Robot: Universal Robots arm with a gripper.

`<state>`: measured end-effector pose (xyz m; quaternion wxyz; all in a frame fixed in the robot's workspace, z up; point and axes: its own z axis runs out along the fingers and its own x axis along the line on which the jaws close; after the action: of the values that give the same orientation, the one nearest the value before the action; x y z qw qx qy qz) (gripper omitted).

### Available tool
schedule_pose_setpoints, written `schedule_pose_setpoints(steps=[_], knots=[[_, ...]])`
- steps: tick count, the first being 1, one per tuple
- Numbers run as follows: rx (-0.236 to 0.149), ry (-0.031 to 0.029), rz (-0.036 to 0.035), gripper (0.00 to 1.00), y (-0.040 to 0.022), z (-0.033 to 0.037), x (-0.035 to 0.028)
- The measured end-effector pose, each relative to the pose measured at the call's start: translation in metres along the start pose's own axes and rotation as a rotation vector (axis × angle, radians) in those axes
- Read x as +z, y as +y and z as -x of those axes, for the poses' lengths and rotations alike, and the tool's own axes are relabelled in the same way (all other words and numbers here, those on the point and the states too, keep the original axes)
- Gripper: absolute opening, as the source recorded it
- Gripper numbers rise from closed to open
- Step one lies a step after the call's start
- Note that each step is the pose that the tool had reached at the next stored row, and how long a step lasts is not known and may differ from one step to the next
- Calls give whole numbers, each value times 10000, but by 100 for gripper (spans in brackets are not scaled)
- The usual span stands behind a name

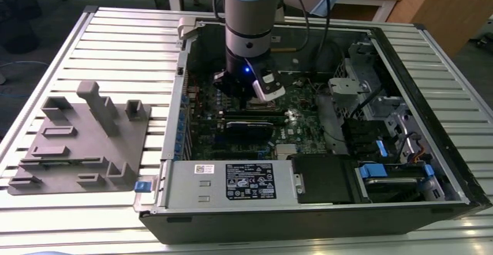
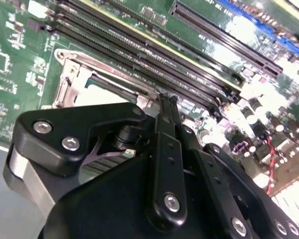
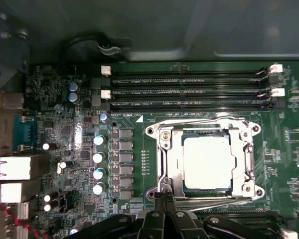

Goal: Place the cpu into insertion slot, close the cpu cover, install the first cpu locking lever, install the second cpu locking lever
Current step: 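Install the second cpu locking lever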

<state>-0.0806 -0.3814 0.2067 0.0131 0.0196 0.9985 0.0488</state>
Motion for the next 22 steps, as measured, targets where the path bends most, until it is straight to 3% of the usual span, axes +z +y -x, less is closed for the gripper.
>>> schedule_pose_setpoints(steps=[9,14,17,20,22], knots=[[-3,-22,-26,11,-44,2,-25],[-7,-68,-27,11,-80,-5,-30],[-13,-128,-15,11,-95,-23,-32],[-11,-148,116,11,-123,-31,-34],[-5,-157,302,11,-144,-35,-31]])
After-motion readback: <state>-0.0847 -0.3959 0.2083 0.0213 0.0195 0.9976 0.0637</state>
